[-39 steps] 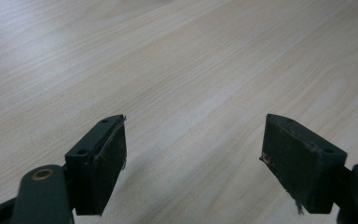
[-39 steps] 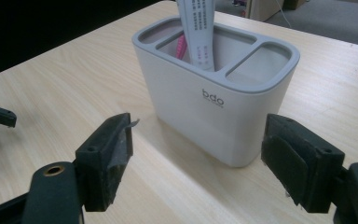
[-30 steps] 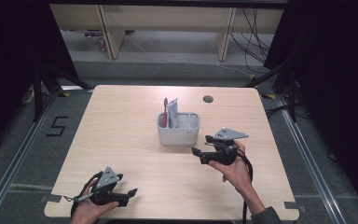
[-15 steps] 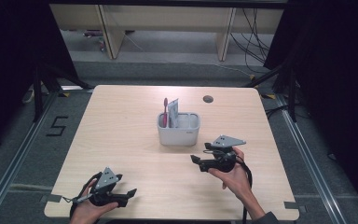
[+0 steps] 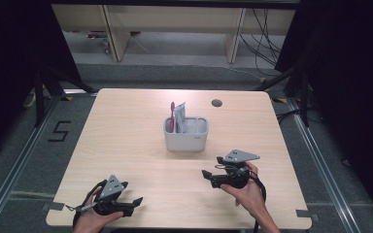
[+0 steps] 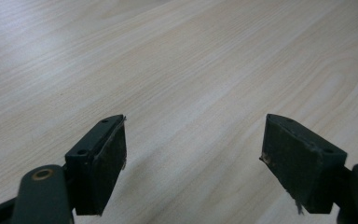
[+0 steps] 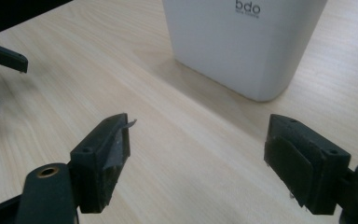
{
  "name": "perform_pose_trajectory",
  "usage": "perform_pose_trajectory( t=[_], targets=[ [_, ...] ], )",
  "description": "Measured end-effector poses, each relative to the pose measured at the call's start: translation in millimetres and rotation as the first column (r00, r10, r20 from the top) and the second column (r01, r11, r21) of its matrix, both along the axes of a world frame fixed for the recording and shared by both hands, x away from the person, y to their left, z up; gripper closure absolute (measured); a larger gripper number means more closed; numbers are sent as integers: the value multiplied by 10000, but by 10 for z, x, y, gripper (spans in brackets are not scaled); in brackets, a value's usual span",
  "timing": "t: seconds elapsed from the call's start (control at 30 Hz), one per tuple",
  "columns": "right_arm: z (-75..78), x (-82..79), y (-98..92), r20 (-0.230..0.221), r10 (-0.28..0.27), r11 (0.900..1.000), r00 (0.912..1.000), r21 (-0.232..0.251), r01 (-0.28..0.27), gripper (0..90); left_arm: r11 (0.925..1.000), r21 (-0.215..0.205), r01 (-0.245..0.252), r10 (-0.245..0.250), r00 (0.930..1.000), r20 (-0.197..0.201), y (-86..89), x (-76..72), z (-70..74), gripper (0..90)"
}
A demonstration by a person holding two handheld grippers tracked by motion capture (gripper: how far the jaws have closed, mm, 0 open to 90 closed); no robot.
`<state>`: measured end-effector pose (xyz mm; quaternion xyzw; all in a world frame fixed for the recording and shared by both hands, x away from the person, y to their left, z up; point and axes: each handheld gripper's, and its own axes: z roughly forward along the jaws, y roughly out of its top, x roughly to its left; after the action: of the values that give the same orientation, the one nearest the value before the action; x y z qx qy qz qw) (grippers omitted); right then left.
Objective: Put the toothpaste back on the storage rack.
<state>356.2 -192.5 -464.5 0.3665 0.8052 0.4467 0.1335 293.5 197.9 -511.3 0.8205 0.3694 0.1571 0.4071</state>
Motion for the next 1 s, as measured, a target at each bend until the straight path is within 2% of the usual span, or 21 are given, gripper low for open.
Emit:
perform_pose_trajectory(
  t=[0.03, 0.07, 0.1, 0.13, 0.17, 0.33, 0.4, 0.43, 0.5, 0.57, 0.6, 0.63, 0.67, 0.7, 0.73, 0.77, 0.8, 0.9, 0.93, 0.97, 1.0],
  targets=[
    [-18, -23, -2, -258, -22, 9999, 9997, 113, 25, 227, 10000, 6, 13, -13, 10000, -25, 3, 1, 1, 217],
    [-26, -19, -22, -54, 17, 10000, 10000, -53, -17, 225, 10000, -10, 7, -7, 10000, -41, 4, 2, 1, 217],
    [-36, -45, -24, -205, -136, 9999, 9997, 6, 136, 223, 10000, -6, -2, 2, 10000, -36, 6, 1, 0, 216],
    [-64, -45, -38, -147, 13, 10000, 9999, 76, -12, 221, 9998, -185, -108, 107, 9999, -27, -7, -2, -6, 216],
    [-60, -68, -49, -279, -174, 9998, 9995, -43, 173, 218, 9998, -185, -89, 89, 10000, -11, -6, -2, -8, 217],
    [-108, -137, -62, -696, -207, 9997, 9974, 118, 215, 206, 9998, -151, -87, 87, 10000, -27, -3, -4, -7, 216],
    [-125, -149, -79, -572, -104, 9999, 9983, 104, 110, 203, 9998, -154, -90, 90, 10000, -21, -4, -6, -8, 216],
    [-130, -165, -82, -620, -139, 9998, 9980, 124, 147, 200, 10000, 60, 43, -43, 10000, -39, 12, -3, -1, 216],
    [-133, -187, -99, -631, -114, 9999, 9979, 94, 120, 196, 10000, -55, -6, 6, 10000, -24, 4, -3, -9, 216],
    [-142, -200, -127, -406, -49, 10000, 9992, 26, 50, 193, 10000, -74, -21, 21, 10000, -13, 3, -1, -13, 216],
    [-141, -215, -136, -430, -125, 9999, 9990, -18, 124, 190, 10000, -61, -20, 20, 10000, -15, 2, -1, -13, 216],
    [-145, -239, -132, -708, -178, 9997, 9973, 164, 190, 185, 10000, -63, -26, 25, 10000, -2, 2, -2, -13, 215],
    [-161, -234, -148, -537, -71, 9999, 9985, 143, 79, 183, 10000, -58, -23, 23, 10000, 6, 1, -2, -12, 215],
    [-157, -271, -155, -772, -358, 9993, 9964, 108, 367, 181, 10000, -57, -22, 22, 10000, 1, 1, -2, -12, 210],
    [-173, -266, -173, -594, -158, 9998, 9981, 145, 166, 178, 10000, -61, -20, 20, 10000, 2, 0, -2, -12, 210],
    [-181, -299, -171, -872, -354, 9989, 9956, 267, 379, 175, 10000, -63, -41, 42, 10000, 12, -1, -4, -13, 210],
    [-188, -297, -197, -662, -298, 9995, 9974, 49, 302, 174, 10000, -55, -21, 21, 10000, -4, 1, -3, -13, 210],
    [-216, -331, -223, -781, -306, 9993, 9965, 171, 321, 170, 10000, 90, 9, -9, 10000, -6, 9, -5, -2, 209],
    [-218, -336, -244, -701, -261, 9997, 9972, 11, 262, 169, 10000, 86, 38, -38, 10000, -34, 11, -3, -1, 207],
    [-220, -376, -226, -1120, -470, 9983, 9926, 303, 507, 167, 10000, 87, 41, -40, 10000, -31, 11, -4, -1, 206],
    [-221, -368, -256, -883, -374, 9993, 9954, 45, 379, 165, 10000, 87, 37, -37, 10000, -33, 11, -4, -1, 205]
  ],
)
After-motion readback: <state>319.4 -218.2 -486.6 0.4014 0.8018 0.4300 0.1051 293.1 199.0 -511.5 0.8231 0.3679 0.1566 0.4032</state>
